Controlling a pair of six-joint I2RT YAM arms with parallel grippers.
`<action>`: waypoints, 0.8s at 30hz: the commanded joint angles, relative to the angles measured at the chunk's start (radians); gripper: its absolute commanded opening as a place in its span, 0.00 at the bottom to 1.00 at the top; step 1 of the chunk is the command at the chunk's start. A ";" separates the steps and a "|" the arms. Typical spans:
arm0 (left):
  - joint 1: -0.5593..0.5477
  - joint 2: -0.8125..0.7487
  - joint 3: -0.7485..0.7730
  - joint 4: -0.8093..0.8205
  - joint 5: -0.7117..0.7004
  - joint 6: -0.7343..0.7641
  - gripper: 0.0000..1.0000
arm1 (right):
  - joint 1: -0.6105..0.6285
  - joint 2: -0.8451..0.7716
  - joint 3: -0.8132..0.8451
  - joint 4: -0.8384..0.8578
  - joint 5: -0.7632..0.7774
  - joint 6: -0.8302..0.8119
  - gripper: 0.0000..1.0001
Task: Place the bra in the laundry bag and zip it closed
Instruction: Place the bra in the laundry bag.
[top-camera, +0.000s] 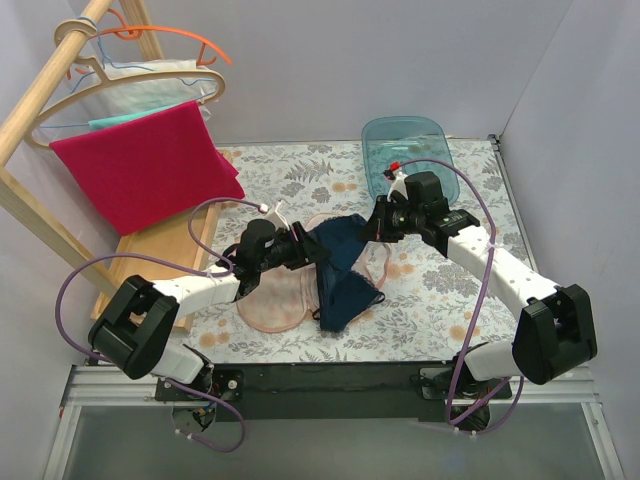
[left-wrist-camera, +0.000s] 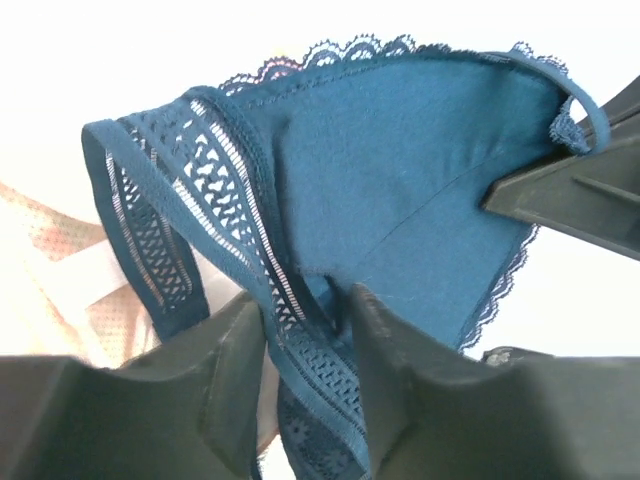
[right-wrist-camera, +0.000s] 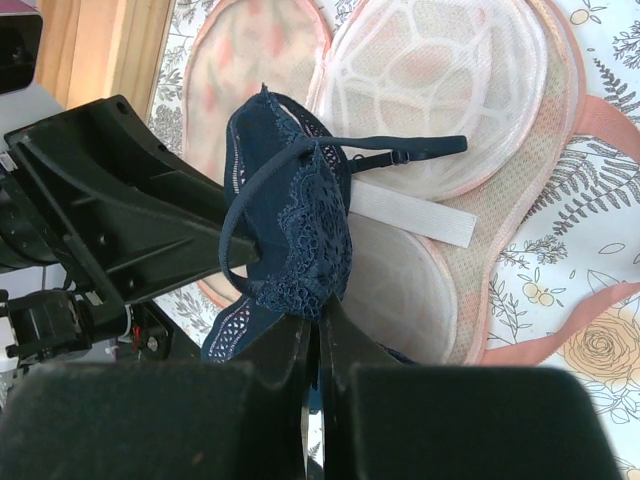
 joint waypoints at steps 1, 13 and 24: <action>0.007 -0.022 0.032 0.039 -0.014 0.025 0.20 | -0.003 -0.020 0.002 0.036 -0.028 -0.003 0.01; 0.073 -0.007 0.175 -0.150 -0.049 0.185 0.09 | -0.008 0.069 0.016 0.076 -0.026 0.008 0.01; 0.139 0.156 0.195 -0.139 0.057 0.226 0.12 | -0.006 0.273 0.079 0.103 -0.048 -0.009 0.01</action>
